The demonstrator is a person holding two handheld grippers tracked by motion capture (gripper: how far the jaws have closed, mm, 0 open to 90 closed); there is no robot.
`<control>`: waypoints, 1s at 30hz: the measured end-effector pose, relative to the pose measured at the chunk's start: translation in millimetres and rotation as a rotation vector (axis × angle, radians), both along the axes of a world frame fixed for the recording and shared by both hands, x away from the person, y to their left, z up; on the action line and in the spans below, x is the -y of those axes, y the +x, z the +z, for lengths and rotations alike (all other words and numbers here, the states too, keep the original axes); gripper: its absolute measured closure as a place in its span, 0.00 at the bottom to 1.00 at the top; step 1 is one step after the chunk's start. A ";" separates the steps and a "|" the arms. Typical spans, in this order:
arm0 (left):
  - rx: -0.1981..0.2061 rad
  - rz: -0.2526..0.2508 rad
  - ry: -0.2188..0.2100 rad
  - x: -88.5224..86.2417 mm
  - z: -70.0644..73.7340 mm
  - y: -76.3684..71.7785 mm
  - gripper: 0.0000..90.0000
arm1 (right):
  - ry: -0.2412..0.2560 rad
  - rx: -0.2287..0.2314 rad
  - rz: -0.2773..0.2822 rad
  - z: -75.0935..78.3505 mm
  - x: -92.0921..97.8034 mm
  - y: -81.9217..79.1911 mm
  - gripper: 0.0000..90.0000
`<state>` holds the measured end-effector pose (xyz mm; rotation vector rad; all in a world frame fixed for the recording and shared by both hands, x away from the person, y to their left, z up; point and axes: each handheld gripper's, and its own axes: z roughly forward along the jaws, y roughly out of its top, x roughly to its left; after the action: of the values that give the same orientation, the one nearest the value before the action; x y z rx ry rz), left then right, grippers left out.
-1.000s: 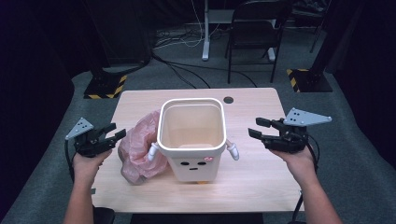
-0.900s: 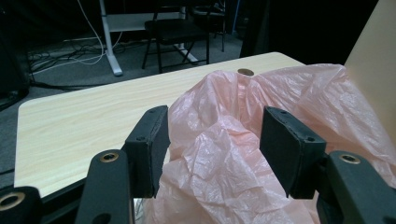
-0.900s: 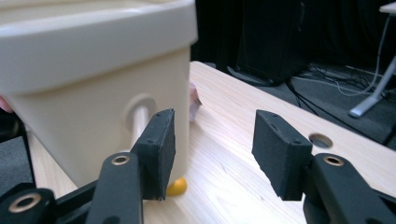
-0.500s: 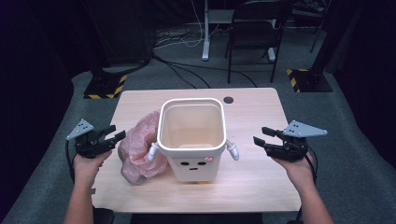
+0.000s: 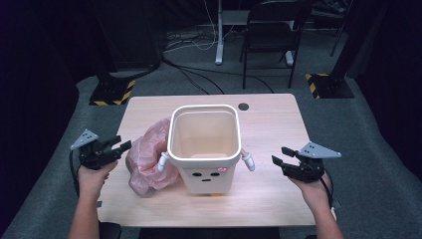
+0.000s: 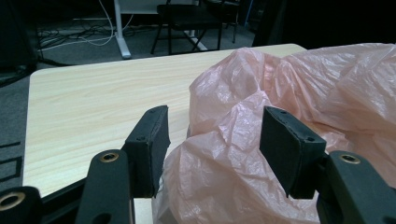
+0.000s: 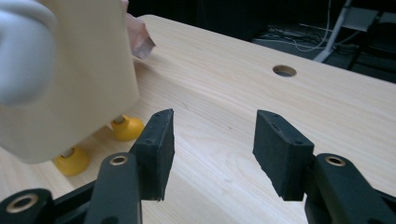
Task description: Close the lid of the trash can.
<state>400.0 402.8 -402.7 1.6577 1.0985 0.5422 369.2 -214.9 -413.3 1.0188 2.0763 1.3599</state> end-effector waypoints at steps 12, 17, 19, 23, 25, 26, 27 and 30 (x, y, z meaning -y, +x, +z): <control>-0.009 0.002 0.018 5.3 -3.1 5.6 0.47 | 0.012 -0.017 -0.097 -36.6 14.7 -8.3 0.52; -0.025 -0.014 0.033 15.1 -6.4 11.0 0.46 | 0.004 -0.035 -0.113 -48.5 19.3 -11.9 0.51; -0.029 -0.027 0.048 20.0 -7.6 13.3 0.46 | -0.008 -0.043 -0.119 -53.3 20.7 -13.2 0.51; -0.033 -0.044 0.064 28.6 -8.5 16.8 0.46 | -0.029 -0.074 -0.125 -62.3 24.3 -12.9 0.51; -0.031 -0.052 0.065 31.7 -8.4 18.4 0.46 | -0.031 -0.088 -0.128 -65.1 26.5 -12.4 0.51; -0.029 -0.054 0.067 33.0 -8.2 19.1 0.46 | -0.030 -0.094 -0.130 -66.3 27.3 -12.4 0.51; -0.029 -0.055 0.067 34.0 -8.0 19.6 0.46 | -0.034 -0.099 -0.132 -67.4 28.0 -12.3 0.51; -0.022 -0.058 0.064 35.4 -6.8 20.9 0.46 | -0.062 -0.112 -0.140 -70.8 29.1 -12.3 0.51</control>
<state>420.9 367.4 -409.6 1.7492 1.0553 0.5271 356.9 -243.9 -484.0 1.2147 2.0693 1.1871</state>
